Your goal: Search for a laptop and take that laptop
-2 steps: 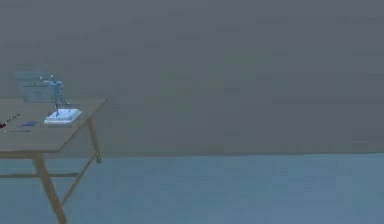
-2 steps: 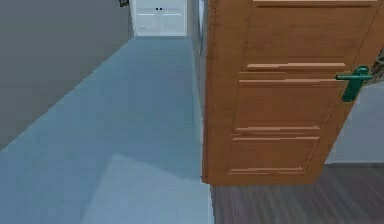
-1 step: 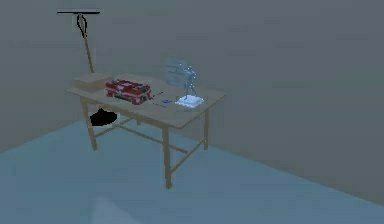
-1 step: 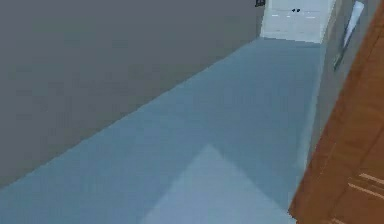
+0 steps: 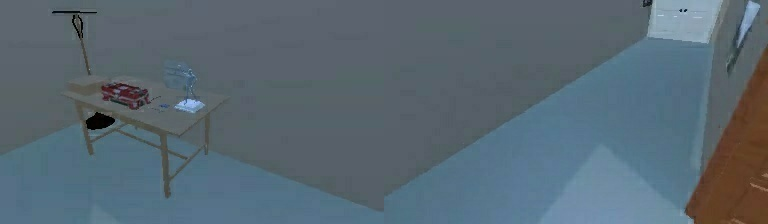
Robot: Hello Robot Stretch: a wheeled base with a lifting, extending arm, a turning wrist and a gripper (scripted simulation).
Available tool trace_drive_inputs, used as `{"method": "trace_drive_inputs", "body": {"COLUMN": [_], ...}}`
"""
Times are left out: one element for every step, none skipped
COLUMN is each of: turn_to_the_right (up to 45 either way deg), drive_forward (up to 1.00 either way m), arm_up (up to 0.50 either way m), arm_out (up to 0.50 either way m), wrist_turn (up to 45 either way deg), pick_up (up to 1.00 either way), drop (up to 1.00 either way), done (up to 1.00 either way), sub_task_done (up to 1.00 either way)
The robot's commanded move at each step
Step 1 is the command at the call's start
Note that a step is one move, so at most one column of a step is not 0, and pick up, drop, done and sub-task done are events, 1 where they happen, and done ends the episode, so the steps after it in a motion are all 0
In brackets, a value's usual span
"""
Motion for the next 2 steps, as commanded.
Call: {"method": "trace_drive_inputs", "body": {"turn_to_the_right": [-12.0, 0.0], "drive_forward": [0.00, 0.40], "arm_up": [0.00, 0.00], "arm_out": [0.00, 0.00], "wrist_turn": [0.0, 0.0], "pick_up": [0.00, 0.00], "drop": [0.00, 0.00], "done": [0.00, 0.00], "sub_task_done": [0.00, 0.00]}}
